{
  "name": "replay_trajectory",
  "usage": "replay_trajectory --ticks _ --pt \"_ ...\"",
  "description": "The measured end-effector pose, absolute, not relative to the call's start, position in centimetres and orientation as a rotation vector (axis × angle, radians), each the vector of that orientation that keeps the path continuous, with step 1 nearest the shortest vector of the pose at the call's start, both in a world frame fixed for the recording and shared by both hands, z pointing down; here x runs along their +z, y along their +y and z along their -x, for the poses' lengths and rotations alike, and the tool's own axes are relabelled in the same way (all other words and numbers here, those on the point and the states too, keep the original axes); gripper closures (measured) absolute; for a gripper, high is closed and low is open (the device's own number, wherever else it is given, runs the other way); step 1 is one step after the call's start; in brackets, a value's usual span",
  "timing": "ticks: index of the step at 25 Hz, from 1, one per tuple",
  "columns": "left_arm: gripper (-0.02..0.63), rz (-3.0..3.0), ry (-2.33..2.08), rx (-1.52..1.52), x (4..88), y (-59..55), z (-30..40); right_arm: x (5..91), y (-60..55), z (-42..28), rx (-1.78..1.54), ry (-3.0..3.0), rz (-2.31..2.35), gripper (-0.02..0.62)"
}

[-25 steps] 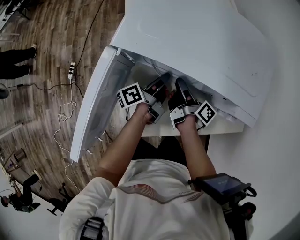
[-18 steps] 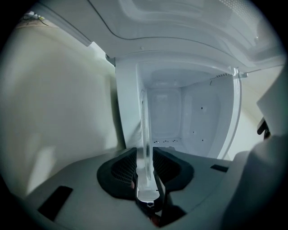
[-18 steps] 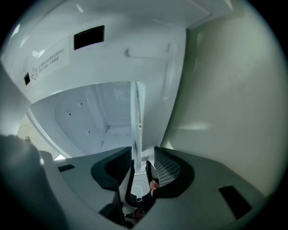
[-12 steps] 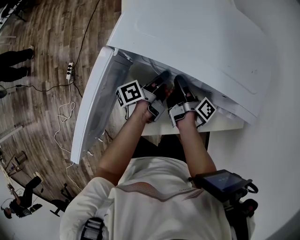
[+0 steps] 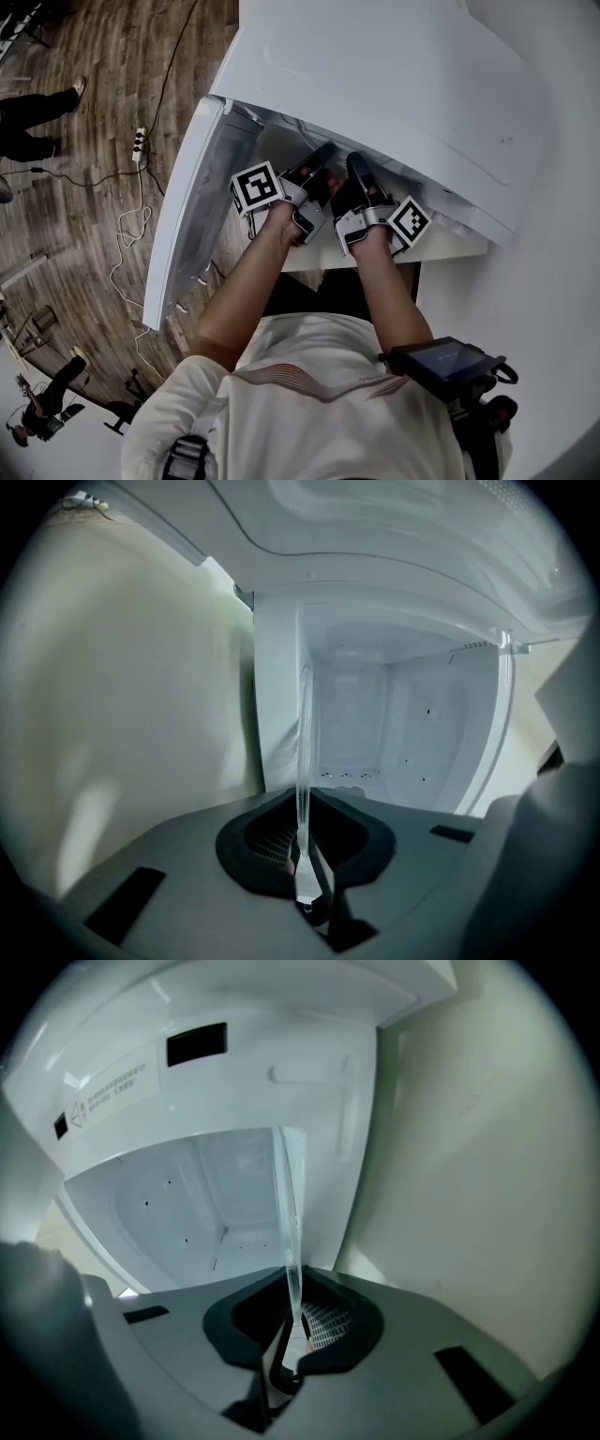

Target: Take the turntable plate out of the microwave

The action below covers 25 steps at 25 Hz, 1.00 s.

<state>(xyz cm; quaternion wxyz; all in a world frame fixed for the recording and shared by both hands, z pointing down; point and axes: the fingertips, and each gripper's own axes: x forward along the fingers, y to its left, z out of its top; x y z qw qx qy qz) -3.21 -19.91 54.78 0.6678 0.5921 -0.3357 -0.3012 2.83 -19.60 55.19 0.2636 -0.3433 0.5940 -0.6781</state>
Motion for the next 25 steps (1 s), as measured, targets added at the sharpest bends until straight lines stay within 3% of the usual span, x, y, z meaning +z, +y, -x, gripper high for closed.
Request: replay_trajectory --ticks 25 --pt "0.558 -1.451 -0.730 -0.845 52.6 -19.7 3.5 53.2 -19.7 -2.7 -1.656 1.777 0.862 0.560"
